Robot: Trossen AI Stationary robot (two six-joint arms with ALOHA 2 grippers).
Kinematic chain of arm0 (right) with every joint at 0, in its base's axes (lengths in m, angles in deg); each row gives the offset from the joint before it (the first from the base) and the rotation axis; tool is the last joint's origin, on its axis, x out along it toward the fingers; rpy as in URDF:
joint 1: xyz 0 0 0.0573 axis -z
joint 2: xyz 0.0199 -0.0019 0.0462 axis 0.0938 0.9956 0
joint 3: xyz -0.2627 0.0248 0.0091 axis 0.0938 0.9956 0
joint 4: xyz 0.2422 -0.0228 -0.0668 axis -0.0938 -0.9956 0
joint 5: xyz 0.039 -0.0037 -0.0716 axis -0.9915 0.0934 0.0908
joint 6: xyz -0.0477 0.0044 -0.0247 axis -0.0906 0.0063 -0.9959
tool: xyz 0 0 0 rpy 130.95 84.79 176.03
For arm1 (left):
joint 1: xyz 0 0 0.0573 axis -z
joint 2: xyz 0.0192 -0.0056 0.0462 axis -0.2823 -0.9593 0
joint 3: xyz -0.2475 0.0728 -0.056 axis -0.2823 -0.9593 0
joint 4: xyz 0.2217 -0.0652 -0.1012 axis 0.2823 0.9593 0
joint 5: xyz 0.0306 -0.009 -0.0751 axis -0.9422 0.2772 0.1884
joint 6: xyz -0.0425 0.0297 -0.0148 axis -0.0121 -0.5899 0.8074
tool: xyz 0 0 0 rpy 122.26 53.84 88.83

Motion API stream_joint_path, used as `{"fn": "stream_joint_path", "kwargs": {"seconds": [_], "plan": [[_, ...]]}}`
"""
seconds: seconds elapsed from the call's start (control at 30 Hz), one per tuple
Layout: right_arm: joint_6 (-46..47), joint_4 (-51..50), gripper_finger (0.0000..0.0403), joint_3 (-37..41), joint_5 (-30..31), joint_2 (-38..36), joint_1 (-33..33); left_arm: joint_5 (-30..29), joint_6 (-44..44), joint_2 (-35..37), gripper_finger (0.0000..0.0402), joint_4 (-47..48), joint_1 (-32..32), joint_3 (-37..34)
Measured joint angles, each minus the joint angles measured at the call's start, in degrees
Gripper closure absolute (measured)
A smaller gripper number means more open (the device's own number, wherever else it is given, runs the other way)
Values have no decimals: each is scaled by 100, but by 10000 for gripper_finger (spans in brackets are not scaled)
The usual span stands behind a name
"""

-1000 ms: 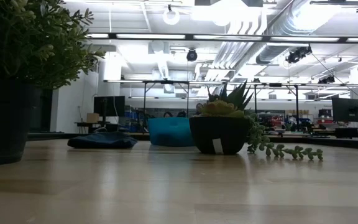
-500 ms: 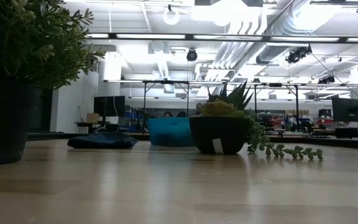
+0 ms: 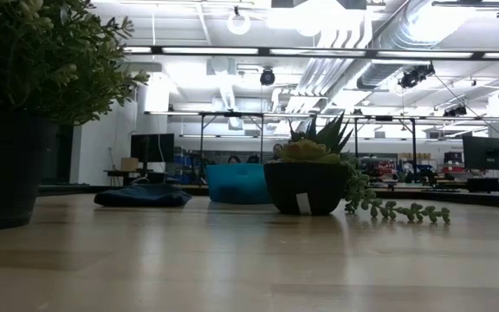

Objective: Pick and placing Produce into tupperware
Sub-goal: Put the blue berry into the bin

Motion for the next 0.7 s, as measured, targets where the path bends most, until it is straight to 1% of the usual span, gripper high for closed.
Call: {"fn": "stream_joint_path", "kwargs": {"seconds": [0.23,0.47,0.7], "plan": [[-8,-2,263,0,0,-1,0,27,157,1,257,18,48,0],[-31,-4,263,0,0,-2,0,232,258,1,257,283,46,0],[-24,-5,263,0,0,-2,1,284,311,1,257,227,124,0]]}}
